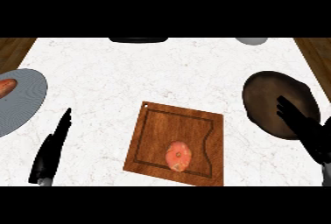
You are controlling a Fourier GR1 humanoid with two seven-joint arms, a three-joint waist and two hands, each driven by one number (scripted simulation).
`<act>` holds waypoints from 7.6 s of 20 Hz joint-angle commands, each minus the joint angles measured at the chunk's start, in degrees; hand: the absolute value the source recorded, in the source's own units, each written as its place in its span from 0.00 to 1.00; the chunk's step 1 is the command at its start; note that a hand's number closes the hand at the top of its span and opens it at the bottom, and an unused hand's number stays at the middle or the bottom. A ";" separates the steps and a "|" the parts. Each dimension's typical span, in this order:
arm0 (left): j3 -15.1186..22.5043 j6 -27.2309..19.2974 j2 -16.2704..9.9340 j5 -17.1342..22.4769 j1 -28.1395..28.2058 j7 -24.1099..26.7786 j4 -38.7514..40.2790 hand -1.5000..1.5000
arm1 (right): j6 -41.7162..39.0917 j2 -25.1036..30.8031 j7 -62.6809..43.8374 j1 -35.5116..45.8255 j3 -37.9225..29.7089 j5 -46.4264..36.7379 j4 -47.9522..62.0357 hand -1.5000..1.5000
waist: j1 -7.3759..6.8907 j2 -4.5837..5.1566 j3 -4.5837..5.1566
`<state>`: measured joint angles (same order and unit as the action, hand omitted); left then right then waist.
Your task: Pick the squash from the cutting board and place it in the pan
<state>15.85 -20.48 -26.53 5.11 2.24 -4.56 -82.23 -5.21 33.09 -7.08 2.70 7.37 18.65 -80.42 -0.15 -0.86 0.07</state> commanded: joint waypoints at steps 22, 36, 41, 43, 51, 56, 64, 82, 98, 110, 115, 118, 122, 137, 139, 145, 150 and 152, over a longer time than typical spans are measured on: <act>1.16 8.02 14.99 5.17 -8.14 12.49 -4.90 0.50 | -7.37 -5.56 21.30 6.09 9.89 -21.46 -14.53 0.00 | 0.28 0.84 -0.03; 1.16 10.92 13.34 5.36 -3.75 12.69 -8.97 0.50 | -15.01 -10.06 -0.29 19.86 30.54 -43.14 -10.23 0.00 | -0.54 0.86 -0.04; -0.16 10.30 14.68 4.45 -5.98 11.50 -7.28 0.50 | -18.38 -15.39 -8.19 22.05 34.20 -48.54 -8.33 0.00 | -0.18 0.84 -0.05; -0.62 11.21 14.17 4.68 -5.40 8.82 -11.09 0.50 | -16.61 -18.38 -5.86 21.63 33.78 -51.83 -4.18 0.00 | -0.25 0.84 -0.07; -3.66 14.81 16.54 2.50 -4.89 12.88 -6.05 0.50 | -19.90 -19.19 -4.19 13.81 29.97 -57.60 -8.17 0.00 | 0.17 0.83 -0.06; -2.69 14.00 19.58 -0.24 -2.90 15.26 -4.27 0.50 | -16.30 -23.84 -0.73 13.65 27.48 -61.21 -2.77 0.00 | 0.09 0.86 -0.06; -5.92 15.58 20.76 -1.17 -7.96 9.58 -5.40 0.50 | -17.28 -27.97 2.04 13.46 23.60 -65.61 2.15 0.00 | 0.16 0.84 -0.07; -4.87 15.56 22.01 -4.62 -3.27 5.82 -13.41 0.50 | -10.38 -32.04 11.37 17.75 25.87 -78.37 17.72 1.00 | -0.01 0.80 -0.08; -8.59 16.72 21.82 -2.94 -3.73 8.44 -8.88 0.50 | 6.13 -28.10 -7.74 2.90 17.57 -85.70 -8.69 1.00 | 3.13 -0.05 0.03; -4.23 16.02 24.56 -6.24 -0.36 11.46 -9.00 0.50 | 10.69 -31.64 -17.36 -9.87 14.90 -84.98 -37.35 1.00 | 0.60 0.70 -0.07; -7.33 18.00 23.16 -3.48 -3.27 9.22 -10.37 0.50 | 10.23 -30.28 -14.01 -5.03 2.32 -72.68 -34.82 1.00 | 0.10 0.86 -0.09; -5.71 17.89 24.38 -4.96 -2.91 10.65 -7.28 0.50 | 13.22 -29.54 -10.69 0.24 -4.58 -68.24 -26.32 1.00 | -0.05 0.97 -0.09; -7.54 19.75 21.86 -3.42 -1.80 8.45 -11.59 0.50 | 21.58 -25.89 -0.74 1.78 -10.72 -67.65 -14.49 1.00 | -0.18 0.93 -0.10; -7.39 19.97 23.02 -4.33 -2.37 10.02 -9.54 0.50 | 37.73 -12.51 27.88 26.66 -31.51 -52.78 32.61 1.00 | -1.02 1.22 -0.16; -7.62 19.27 23.97 -5.53 -4.63 12.86 -4.49 0.50 | 39.32 -11.46 30.12 31.59 -33.13 -52.50 40.20 1.00 | -1.56 1.64 -0.21; -6.62 20.10 24.20 -4.67 -6.22 9.69 -7.95 0.50 | 25.58 -6.62 17.88 33.87 -25.52 -62.23 52.68 0.00 | -3.81 2.26 -0.13; -4.40 17.45 26.43 -7.13 -4.79 10.51 -7.55 0.50 | 17.37 -9.14 24.24 38.40 -27.89 -57.09 60.71 0.00 | -2.95 1.94 -0.30; -6.97 19.03 24.82 -5.99 -5.27 13.49 -4.52 0.50 | 15.97 -5.96 28.44 40.94 -30.29 -55.27 63.06 0.00 | -3.08 2.26 -0.32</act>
<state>9.77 -1.55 -1.55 -0.81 -3.26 6.36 -89.21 14.49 25.64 17.31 40.23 -21.24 -38.43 -22.63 -3.27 1.26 -0.24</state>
